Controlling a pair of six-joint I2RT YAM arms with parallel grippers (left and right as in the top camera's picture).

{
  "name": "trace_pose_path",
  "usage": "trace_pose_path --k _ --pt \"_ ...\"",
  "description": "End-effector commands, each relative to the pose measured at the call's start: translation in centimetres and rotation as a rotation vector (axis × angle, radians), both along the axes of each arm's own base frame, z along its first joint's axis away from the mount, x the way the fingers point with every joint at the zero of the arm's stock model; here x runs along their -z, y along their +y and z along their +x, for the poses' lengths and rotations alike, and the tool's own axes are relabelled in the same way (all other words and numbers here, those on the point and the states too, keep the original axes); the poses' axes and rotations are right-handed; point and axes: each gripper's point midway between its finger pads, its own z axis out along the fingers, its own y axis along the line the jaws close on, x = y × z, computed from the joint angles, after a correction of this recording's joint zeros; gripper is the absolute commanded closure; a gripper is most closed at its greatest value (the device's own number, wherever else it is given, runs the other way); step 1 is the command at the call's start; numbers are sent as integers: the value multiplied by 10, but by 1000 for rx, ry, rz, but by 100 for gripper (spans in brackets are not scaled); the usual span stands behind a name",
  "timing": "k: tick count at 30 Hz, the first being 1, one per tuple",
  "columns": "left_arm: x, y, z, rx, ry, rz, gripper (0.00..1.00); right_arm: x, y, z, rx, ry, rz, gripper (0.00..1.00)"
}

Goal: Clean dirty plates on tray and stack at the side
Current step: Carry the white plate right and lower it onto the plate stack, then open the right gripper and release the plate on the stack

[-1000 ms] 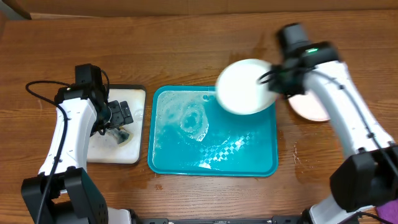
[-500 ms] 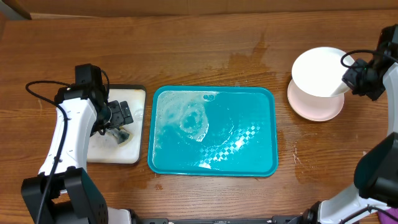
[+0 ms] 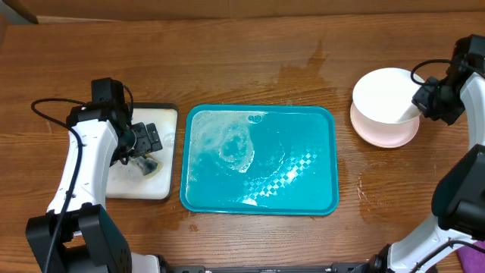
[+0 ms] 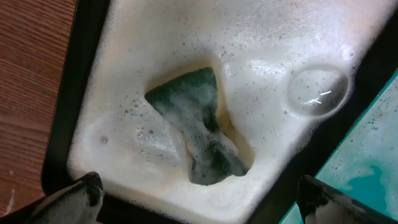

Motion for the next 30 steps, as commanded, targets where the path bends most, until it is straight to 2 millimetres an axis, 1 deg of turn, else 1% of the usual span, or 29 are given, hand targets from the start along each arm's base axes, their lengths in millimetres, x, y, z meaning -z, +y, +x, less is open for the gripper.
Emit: trace_pose_path --k 1,3,8,10,13,14,17,19,21,22,24,26,27,29,30 --pt "-3 -2 1 8 -14 -5 0 -1 -5 -4 -2 24 -29 96" --pt "-3 -2 1 8 -14 -5 0 0 -8 -11 5 54 -52 96" --pt "-3 -2 1 8 -14 -5 0 0 -7 -14 22 68 -47 96" --pt "-3 -2 1 8 -14 -5 0 1 -7 -15 22 72 -45 92" --pt "-3 -2 1 8 -14 -5 0 1 -6 -15 21 71 -44 78" --pt "-3 -2 1 8 -14 -5 0 1 -6 -15 20 69 -40 71" --pt "-3 -2 1 8 -14 -5 0 1 -3 -13 17 62 -22 45" --pt "-3 -2 1 8 -14 -5 0 1 2 -12 12 52 5 32" --pt "-3 -2 1 8 -14 -5 0 1 11 -8 -15 34 56 27" --pt "-3 -2 1 8 -14 -5 0 0 19 -5 -51 18 97 25" --pt "-3 -2 1 8 -14 -5 0 -3 43 2 -147 -36 218 24" --pt "-3 -2 1 8 -14 -5 0 -12 71 8 -265 -104 356 24" --pt "-3 -2 1 8 -14 -5 0 -15 79 8 -295 -120 398 22" --pt "-3 -2 1 8 -14 -5 0 -15 82 4 -290 -103 417 0" --pt "-3 -2 1 8 -14 -5 0 -15 83 1 -288 -94 421 0"
